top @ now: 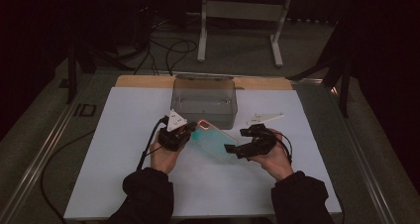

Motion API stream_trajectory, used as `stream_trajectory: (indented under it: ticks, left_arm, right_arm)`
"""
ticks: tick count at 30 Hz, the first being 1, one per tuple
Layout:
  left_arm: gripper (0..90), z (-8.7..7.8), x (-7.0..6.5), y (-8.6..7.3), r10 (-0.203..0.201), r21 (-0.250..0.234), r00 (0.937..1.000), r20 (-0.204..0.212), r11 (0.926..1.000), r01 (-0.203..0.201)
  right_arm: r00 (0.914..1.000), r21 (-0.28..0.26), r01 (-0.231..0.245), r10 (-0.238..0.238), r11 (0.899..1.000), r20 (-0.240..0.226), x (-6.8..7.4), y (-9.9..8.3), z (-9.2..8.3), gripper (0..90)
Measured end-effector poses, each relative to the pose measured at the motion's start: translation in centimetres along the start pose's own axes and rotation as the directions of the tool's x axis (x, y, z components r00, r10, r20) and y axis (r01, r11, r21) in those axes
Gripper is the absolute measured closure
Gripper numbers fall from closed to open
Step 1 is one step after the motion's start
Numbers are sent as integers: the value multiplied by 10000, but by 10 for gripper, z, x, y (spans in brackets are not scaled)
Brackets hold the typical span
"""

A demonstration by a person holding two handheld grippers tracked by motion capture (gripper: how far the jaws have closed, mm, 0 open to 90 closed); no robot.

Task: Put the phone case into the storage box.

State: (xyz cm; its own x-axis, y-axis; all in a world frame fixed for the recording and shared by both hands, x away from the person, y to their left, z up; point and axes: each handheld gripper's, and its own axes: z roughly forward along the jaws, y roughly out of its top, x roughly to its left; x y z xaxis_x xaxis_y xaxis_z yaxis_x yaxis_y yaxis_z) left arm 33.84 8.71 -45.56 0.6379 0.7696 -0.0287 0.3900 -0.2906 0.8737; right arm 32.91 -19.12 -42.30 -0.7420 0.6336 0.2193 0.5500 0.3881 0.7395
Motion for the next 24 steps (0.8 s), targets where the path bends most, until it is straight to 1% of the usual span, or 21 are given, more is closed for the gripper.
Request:
stream_trajectory:
  ticks: [4,7,8,9,13,14,15,16,17,18,22,23,24]
  left_arm:
    - [890,-1,-3,0,85,-146,9999,86,9999,-84]
    - [890,-2,-3,0,183,-245,9997,140,9995,-180]
    - [890,-2,-4,1,238,-326,9996,164,9992,-233]
    - [890,-4,-4,1,312,-434,9993,221,9986,-302]
    - [890,-4,-4,1,330,-501,9993,192,9982,-320]
    - [889,-4,-4,2,323,-530,9992,218,9981,-311]
    - [889,-4,-4,2,323,-530,9992,218,9981,-311]
    - [889,-4,-5,1,356,-539,9991,228,9980,-344]
    - [889,-4,-5,1,364,-545,9990,269,9979,-349]
    - [889,-4,-5,1,389,-536,9989,279,9979,-373]
    - [889,-2,-6,0,462,-548,9986,242,9975,-448]
    - [889,-2,-6,0,465,-557,9986,236,9974,-451]
    - [889,-2,-6,0,465,-566,9987,223,9974,-452]
  right_arm:
    - [9995,126,-97,101,9999,-285,0,5,7,141]
    - [9987,364,-292,307,9989,-409,-2,7,12,154]
    - [9987,364,-292,307,9989,-409,-2,7,12,171]
    - [9970,464,-441,469,9980,-619,-4,8,15,227]
    - [9935,738,-687,750,9949,-862,-6,10,17,334]
    - [9920,819,-846,917,9930,-873,-7,11,18,370]
    - [9920,819,-846,917,9930,-873,-7,11,18,370]
    - [9907,876,-839,925,9926,-997,-7,11,19,410]
    - [9876,906,-846,956,9923,-1247,-7,11,19,434]
    - [9875,950,-861,976,9917,-1235,-7,11,19,454]
    - [9842,1157,-948,1106,9888,-1384,-6,11,20,587]
    - [9842,1157,-948,1106,9888,-1384,-6,11,20,587]
    - [9842,1198,-939,1103,9884,-1384,-6,11,20,616]
